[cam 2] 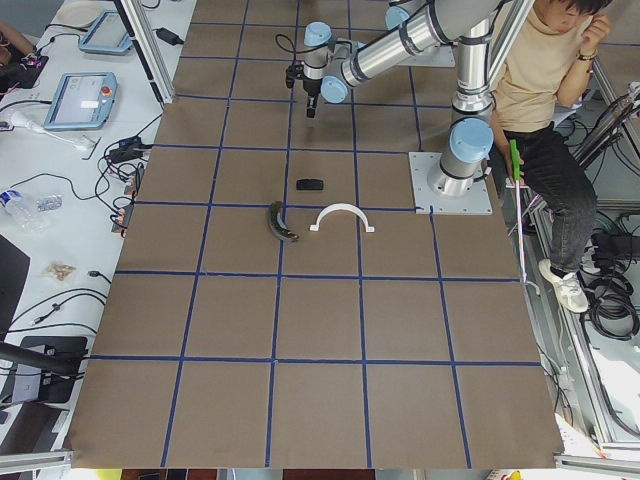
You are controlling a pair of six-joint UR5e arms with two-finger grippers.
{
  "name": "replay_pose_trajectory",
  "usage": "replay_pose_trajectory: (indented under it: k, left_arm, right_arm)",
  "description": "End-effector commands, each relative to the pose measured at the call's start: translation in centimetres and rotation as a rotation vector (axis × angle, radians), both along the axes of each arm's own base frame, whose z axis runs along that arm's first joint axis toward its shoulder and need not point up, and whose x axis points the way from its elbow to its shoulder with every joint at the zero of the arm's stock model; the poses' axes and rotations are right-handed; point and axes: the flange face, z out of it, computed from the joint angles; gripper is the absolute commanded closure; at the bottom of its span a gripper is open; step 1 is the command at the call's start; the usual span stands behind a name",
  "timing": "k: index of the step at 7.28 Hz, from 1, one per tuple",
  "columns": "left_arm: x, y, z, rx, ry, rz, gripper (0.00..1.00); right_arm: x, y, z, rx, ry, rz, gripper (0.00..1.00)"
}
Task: Place bearing gear from tray to pile
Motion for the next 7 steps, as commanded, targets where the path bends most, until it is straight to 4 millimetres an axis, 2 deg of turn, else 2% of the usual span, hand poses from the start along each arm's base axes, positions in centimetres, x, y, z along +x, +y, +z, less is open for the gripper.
replay_pose_trajectory:
  k: [1, 2, 3, 5, 6, 7]
  left_arm:
    - [10.3, -2.1, 1.8, 0.104, -0.042, 0.056, 1.0]
    - [14.0, -3.0, 1.9, 0.109, -0.045, 0.048, 1.0]
    - [18.2, -3.7, 2.1, 0.112, -0.071, 0.028, 1.0]
    - [25.3, -4.0, 1.1, 0.144, -0.072, -0.009, 1.0]
    - [28.4, -3.9, 0.5, 0.162, -0.059, -0.027, 1.0]
    - [29.9, -3.4, 0.0, 0.177, -0.047, -0.077, 1.0]
  right_arm:
    - [-0.4, 0.3, -0.9, 0.012, -0.01, -0.007, 0.41]
    - [-0.7, 0.7, -0.8, 0.033, 0.006, -0.013, 0.61]
    - [-0.6, 0.8, -0.9, 0.042, 0.0, -0.016, 0.7]
    - [-0.6, 0.9, -1.5, 0.052, -0.005, -0.026, 0.8]
    - [-0.5, 0.9, -1.4, 0.05, -0.006, -0.035, 0.88]
    - [-0.4, 1.0, -0.1, 0.049, 0.0, -0.055, 0.89]
